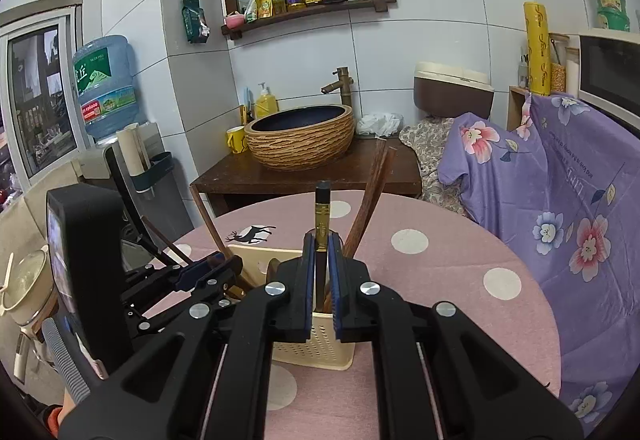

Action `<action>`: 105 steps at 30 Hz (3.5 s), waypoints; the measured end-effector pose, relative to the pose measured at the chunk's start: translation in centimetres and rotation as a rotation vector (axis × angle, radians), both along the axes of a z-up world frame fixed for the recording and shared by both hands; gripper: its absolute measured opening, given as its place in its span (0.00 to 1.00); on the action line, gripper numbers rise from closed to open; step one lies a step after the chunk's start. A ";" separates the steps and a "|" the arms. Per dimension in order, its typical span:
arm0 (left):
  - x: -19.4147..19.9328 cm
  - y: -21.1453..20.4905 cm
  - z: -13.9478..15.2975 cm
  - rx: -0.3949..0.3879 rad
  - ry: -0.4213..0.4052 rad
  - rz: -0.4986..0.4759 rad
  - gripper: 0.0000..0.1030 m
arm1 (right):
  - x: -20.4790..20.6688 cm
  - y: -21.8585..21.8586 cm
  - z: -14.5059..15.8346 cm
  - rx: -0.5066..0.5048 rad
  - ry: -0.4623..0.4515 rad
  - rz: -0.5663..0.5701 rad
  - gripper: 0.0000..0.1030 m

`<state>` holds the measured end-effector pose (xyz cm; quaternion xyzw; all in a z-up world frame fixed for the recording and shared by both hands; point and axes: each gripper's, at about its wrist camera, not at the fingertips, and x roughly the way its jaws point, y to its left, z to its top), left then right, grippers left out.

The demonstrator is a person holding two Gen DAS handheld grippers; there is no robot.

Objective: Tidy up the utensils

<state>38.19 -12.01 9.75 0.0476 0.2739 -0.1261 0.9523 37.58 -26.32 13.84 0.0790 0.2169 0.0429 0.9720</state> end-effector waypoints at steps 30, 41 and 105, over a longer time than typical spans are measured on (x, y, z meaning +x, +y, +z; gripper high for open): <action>-27.5 10.2 -9.3 -0.178 -0.306 0.100 0.95 | -27.1 4.2 -15.6 -0.186 -0.215 -0.102 0.94; -34.0 12.0 -11.3 -0.192 -0.316 0.150 0.95 | -35.5 4.8 -18.7 -0.148 -0.204 -0.108 0.94; -35.2 12.9 -11.1 -0.230 -0.291 0.157 0.95 | -35.9 5.4 -17.0 -0.197 -0.251 -0.078 0.94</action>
